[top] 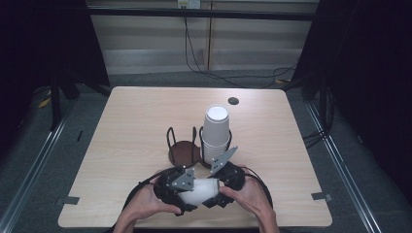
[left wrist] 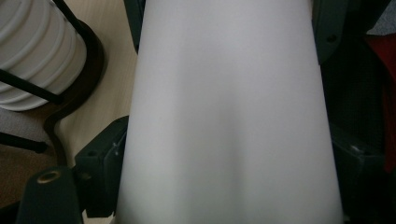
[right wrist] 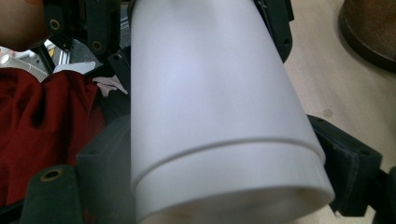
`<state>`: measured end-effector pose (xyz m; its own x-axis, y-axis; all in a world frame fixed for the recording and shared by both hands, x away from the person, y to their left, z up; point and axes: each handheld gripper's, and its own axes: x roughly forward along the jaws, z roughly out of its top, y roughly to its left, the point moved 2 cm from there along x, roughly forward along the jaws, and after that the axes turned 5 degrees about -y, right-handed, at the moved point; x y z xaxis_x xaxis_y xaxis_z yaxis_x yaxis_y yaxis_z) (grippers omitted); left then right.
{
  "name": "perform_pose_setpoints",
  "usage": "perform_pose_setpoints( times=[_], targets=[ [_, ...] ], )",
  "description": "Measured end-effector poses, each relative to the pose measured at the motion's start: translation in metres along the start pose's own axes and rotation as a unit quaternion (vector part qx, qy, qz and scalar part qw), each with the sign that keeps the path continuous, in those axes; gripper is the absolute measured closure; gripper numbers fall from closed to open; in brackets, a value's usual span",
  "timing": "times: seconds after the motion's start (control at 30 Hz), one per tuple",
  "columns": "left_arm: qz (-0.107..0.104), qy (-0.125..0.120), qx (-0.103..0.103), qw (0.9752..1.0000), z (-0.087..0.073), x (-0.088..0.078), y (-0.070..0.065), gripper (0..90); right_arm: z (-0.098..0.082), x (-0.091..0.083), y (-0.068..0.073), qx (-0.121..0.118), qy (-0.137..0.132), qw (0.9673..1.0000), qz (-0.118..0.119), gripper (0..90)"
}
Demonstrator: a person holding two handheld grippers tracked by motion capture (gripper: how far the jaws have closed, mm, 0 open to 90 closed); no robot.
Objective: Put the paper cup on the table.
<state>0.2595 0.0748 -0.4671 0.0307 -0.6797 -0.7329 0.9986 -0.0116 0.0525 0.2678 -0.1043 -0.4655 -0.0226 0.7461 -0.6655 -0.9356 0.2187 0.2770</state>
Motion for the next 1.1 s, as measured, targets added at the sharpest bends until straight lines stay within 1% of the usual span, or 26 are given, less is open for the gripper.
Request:
perform_pose_setpoints(
  times=[0.03, 0.1, 0.13, 0.2, 0.27, 0.3, 0.33, 0.37, 0.4, 0.43, 0.53, 0.57, 0.67, 0.7, 0.73, 0.8, 0.83, 0.9, 0.93, 0.97, 1.03, 1.07, 1.1],
  targets=[
    [0.001, -0.002, 0.004, 1.0, 0.0005, 0.0004, -0.0003, 16.5, 0.0002, 0.0005, -0.0001, -0.002, 0.003, 1.0, 0.003, 17.8],
    [-0.002, -0.004, 0.003, 1.0, 0.0011, 0.0009, -0.0009, 16.5, 0.0005, 0.0015, 0.0003, -0.001, 0.002, 0.9999, 0.01, 18.2],
    [-0.001, -0.003, 0.004, 1.0, 0.0014, 0.0012, -0.0009, 16.5, 0.0005, 0.0022, 0.0002, -0.001, 0.006, 0.9999, 0.012, 19.2],
    [-0.007, 0.002, 0.007, 1.0, 0.0018, 0.0015, -0.0007, 16.4, 0.001, 0.0022, 0.0013, -0.006, 0.006, 0.9999, 0.014, 21.1],
    [-0.008, -0.002, 0.005, 0.9999, 0.0014, 0.0022, -0.0009, 16.4, 0.0011, 0.0019, 0.0019, -0.011, 0.005, 0.9998, 0.015, 21.2],
    [-0.012, -0.006, 0.005, 0.9999, 0.0011, 0.0023, -0.0011, 16.3, 0.0009, 0.0016, 0.0019, -0.012, 0.006, 0.9998, 0.016, 21.4],
    [-0.015, -0.008, 0.006, 0.9998, 0.0011, 0.0019, -0.0011, 16.1, 0.0005, 0.0017, 0.0013, -0.008, 0.004, 0.9997, 0.024, 21.6],
    [-0.019, -0.009, 0.005, 0.9998, 0.001, 0.0013, -0.0009, 15.9, 0.0002, 0.0017, 0.0009, -0.009, 0.003, 0.9996, 0.027, 21.9],
    [-0.022, -0.013, 0.006, 0.9997, 0.0007, 0.0014, -0.0009, 15.5, -0.0001, 0.0011, 0.0004, -0.007, 0.008, 0.9996, 0.027, 22.1],
    [-0.02, -0.013, 0.008, 0.9997, 0.0004, 0.0013, -0.0006, 15.1, -0.0003, 0.0014, 0.0003, -0.005, 0.008, 0.9995, 0.031, 22.2],
    [-0.021, -0.018, 0.007, 0.9996, -0.0005, 0.0016, 0.0003, 14.0, -0.0002, 0.0014, 0.0008, -0.008, 0.007, 0.9996, 0.027, 22.7],
    [-0.022, -0.024, 0.003, 0.9995, -0.0008, 0.0017, 0.0009, 13.7, -0.0003, 0.0014, 0.0008, -0.008, 0.006, 0.9996, 0.026, 22.8],
    [-0.016, -0.022, 0.006, 0.9996, -0.0019, 0.0021, 0.0015, 13.5, -0.0003, 0.0025, 0.0009, -0.008, 0.009, 0.9997, 0.022, 23.0],
    [-0.015, -0.023, -0.001, 0.9996, -0.0024, 0.003, 0.0017, 13.5, -0.0002, 0.0029, 0.0009, -0.007, 0.008, 0.9997, 0.021, 23.1],
    [-0.017, -0.023, -0.002, 0.9996, -0.0029, 0.0029, 0.0022, 13.5, -0.0001, 0.0033, 0.0005, -0.007, 0.008, 0.9997, 0.02, 23.1],
    [-0.019, -0.032, -0.002, 0.9993, -0.0044, 0.0018, 0.0041, 13.5, 0.0001, 0.0032, 0.0003, -0.006, 0.008, 0.9998, 0.019, 23.3],
    [-0.019, -0.036, -0.006, 0.9992, -0.005, 0.0015, 0.0047, 13.4, 0.0003, 0.0028, 0.0002, -0.006, 0.008, 0.9998, 0.015, 23.3],
    [-0.023, -0.041, -0.007, 0.9989, -0.006, 0.0012, 0.0069, 13.2, 0.0001, 0.0021, 0.0001, -0.005, 0.001, 0.9999, 0.015, 23.4],
    [-0.022, -0.04, -0.006, 0.9989, -0.006, 0.0009, 0.0071, 13.0, 0.0, 0.0015, 0.0, -0.004, 0.002, 0.9999, 0.013, 23.4],
    [-0.02, -0.045, 0.0, 0.9988, -0.006, 0.001, 0.007, 13.0, -0.0002, 0.0014, -0.0001, -0.003, 0.002, 0.9999, 0.014, 23.4],
    [-0.019, -0.055, 0.006, 0.9983, -0.0061, 0.0004, 0.0059, 13.0, -0.0003, 0.001, -0.0007, -0.003, 0.002, 0.9999, 0.013, 23.4],
    [-0.02, -0.057, 0.007, 0.9982, -0.0063, -0.0004, 0.0062, 13.0, -0.0005, 0.0006, -0.0008, -0.003, 0.002, 0.9999, 0.014, 23.4],
    [-0.021, -0.063, 0.007, 0.9977, -0.0064, -0.0014, 0.0065, 13.0, -0.0007, 0.0002, -0.0009, -0.002, 0.002, 0.9999, 0.017, 23.4]
  ],
)
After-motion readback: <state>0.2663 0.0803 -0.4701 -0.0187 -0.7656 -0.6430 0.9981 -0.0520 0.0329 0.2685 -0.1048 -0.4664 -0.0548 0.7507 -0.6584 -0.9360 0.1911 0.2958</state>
